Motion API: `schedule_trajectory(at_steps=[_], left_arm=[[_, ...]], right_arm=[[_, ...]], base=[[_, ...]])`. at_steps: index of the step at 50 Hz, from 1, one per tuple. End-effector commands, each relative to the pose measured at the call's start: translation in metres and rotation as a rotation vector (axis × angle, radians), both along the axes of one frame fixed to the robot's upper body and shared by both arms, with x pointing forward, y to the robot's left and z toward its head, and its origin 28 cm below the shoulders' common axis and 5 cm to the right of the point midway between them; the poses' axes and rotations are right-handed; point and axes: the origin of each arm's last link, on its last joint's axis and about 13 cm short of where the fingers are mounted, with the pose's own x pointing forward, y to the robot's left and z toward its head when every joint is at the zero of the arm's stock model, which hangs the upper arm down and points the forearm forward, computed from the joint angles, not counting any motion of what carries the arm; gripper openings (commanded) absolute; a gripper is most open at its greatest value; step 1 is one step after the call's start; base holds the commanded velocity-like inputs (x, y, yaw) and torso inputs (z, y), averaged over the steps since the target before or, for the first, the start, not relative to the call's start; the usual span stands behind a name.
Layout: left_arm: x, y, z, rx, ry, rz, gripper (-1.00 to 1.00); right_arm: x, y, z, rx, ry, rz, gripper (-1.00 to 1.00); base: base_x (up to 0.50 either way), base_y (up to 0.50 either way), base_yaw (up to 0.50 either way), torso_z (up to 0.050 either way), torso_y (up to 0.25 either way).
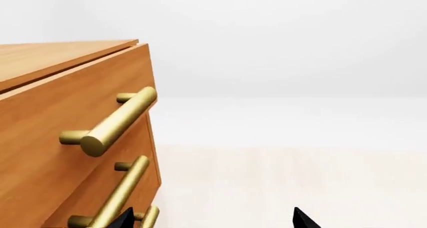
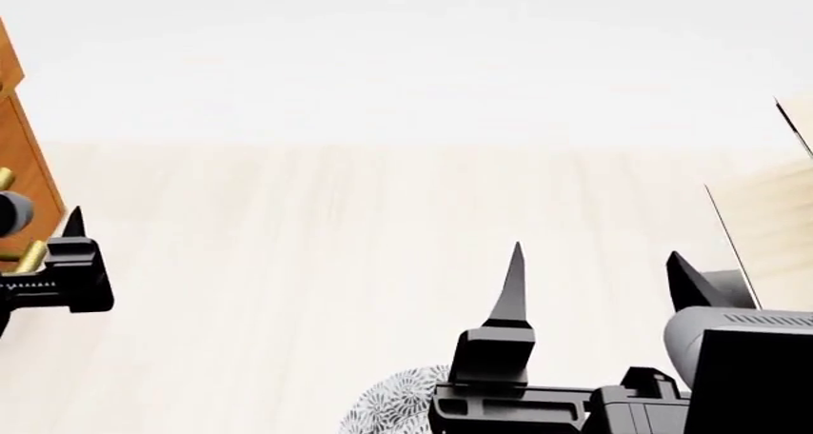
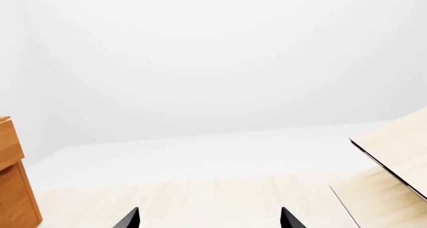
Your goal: Close the top drawer of the cabinet and put the bowl on top of it.
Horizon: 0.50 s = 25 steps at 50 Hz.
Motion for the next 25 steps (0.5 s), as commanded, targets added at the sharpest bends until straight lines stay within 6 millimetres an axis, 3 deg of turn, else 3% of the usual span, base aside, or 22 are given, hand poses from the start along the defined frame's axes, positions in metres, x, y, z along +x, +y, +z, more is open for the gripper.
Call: schedule_trajectory(at_steps=[1, 25], left_arm=[[0.007, 0.014, -0.004, 0.025, 0.020, 0.027, 1.00], [0.019, 0.048, -0.028, -0.012, 0.088, 0.105, 1.00]], right_arm=[[0.002, 0.000, 0.000, 0.000, 0.001, -0.002, 1.00], [0.009, 0.001, -0.006, 0.003, 0.014, 0.000, 1.00]], base=[[0.00, 0.00, 0.00, 0.000, 0.000], [0.00, 0.00, 0.00, 0.000, 0.000]])
